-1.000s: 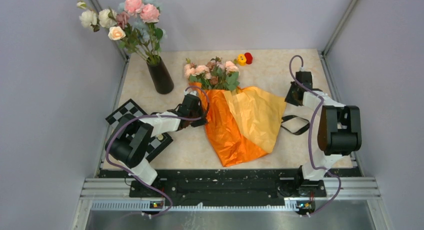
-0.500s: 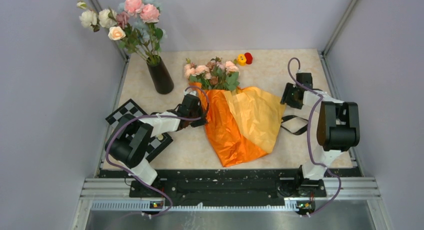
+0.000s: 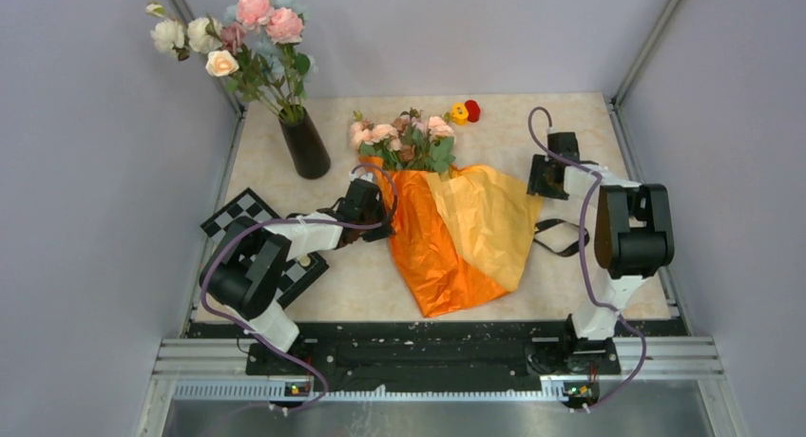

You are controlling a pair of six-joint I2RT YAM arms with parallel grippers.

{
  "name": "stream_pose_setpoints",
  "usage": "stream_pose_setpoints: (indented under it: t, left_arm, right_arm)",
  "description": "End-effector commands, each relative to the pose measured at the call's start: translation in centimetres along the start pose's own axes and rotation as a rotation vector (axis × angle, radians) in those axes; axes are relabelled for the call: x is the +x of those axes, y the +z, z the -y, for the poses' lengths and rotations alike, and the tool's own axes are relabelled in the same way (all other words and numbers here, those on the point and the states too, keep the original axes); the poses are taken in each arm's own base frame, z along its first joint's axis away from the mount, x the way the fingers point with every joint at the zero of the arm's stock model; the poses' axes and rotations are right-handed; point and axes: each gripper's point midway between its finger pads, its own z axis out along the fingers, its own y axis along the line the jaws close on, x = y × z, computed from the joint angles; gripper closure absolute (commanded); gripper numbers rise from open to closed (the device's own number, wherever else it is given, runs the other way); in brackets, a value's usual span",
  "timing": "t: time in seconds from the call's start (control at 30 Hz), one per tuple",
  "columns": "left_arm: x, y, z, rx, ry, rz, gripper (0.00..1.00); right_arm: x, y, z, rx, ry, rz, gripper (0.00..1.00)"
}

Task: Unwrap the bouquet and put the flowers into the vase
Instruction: Unfold the wrapping paper at the center of the board.

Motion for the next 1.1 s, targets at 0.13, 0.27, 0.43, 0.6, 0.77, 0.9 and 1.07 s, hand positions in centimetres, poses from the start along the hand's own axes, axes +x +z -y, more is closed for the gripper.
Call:
stream_pose_setpoints:
  t: [0.13,0.27,0.43,0.6,0.77,0.9,1.07]
  left_arm:
    - [-0.7,-0.6,0.6,0.025,-0.007,0.023,1.00]
    - [-0.7,-0.6,0.6,0.024,-0.008,0.024,1.00]
    - [-0.6,-0.5,0.5,0.022,-0.008,0.020,1.00]
    - [-0.6,-0.4,0.5,0.023,-0.006,0.018,1.00]
    - [-0.6,-0.4,0.4,0.018,-0.003,0.019,1.00]
    - [-0.5,-0.5,0.1,0.007,0.001,0.017,1.00]
    - [-0.3,-0.4,0.0,0.004,-0.003,0.015,1.00]
  right_arm:
    - [1.7,0.5,-1.4,0.016,-0.072,-0.063,0.47]
    - [2.6,0.9,-1.3,0.045,-0.092,-0.084,0.53]
    - [3.1,1.1,-1.2,0.065,-0.100,-0.089,0.66]
    - [2.8,1.0,-0.6,0.106,-0.101,-0.074,0.86]
    - [2.1,0.7,0.0,0.144,-0.095,-0.049,1.00]
    - [0.4,-0.6,1.3,0.217,-0.064,0.029,1.00]
    - [-0.3,-1.2,1.7,0.248,-0.032,0.035,1.00]
